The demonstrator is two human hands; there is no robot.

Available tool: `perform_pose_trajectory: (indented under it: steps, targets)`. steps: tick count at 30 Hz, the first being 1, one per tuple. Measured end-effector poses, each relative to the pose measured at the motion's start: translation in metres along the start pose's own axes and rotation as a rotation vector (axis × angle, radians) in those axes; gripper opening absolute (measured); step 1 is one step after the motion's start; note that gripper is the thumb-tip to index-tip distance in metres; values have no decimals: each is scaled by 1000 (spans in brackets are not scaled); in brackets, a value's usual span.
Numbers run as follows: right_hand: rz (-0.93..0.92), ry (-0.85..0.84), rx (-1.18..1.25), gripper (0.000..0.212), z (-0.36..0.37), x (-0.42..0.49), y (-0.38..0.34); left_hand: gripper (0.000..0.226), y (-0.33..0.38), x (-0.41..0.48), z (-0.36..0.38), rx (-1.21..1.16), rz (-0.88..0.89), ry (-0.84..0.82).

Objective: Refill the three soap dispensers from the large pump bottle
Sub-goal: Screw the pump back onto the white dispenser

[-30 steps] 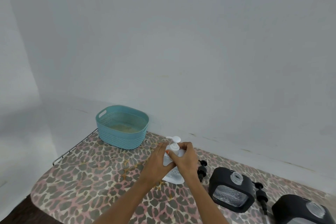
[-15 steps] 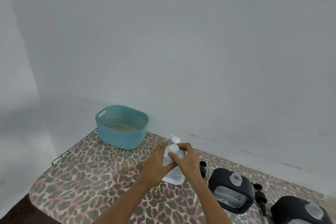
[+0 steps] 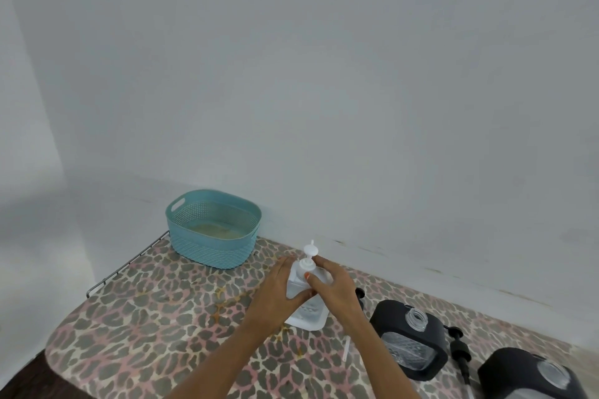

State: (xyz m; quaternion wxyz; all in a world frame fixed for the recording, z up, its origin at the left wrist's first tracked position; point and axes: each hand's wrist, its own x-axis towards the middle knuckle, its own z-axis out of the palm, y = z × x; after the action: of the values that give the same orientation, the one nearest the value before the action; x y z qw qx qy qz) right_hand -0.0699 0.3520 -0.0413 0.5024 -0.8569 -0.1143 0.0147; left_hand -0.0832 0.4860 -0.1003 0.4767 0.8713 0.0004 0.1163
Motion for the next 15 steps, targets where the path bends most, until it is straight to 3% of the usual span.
perform_pose_trajectory:
  steps: [4, 8, 15]
  targets:
    - [14, 111, 22, 30, 6, 1, 0, 90, -1, 0, 1, 14, -16, -5]
    - [34, 199, 19, 35, 18, 2, -2, 85, 3, -2, -1, 5, -13, -17]
    - [36, 22, -18, 45, 7, 5, 1, 90, 0, 1, -1, -25, -18, -15]
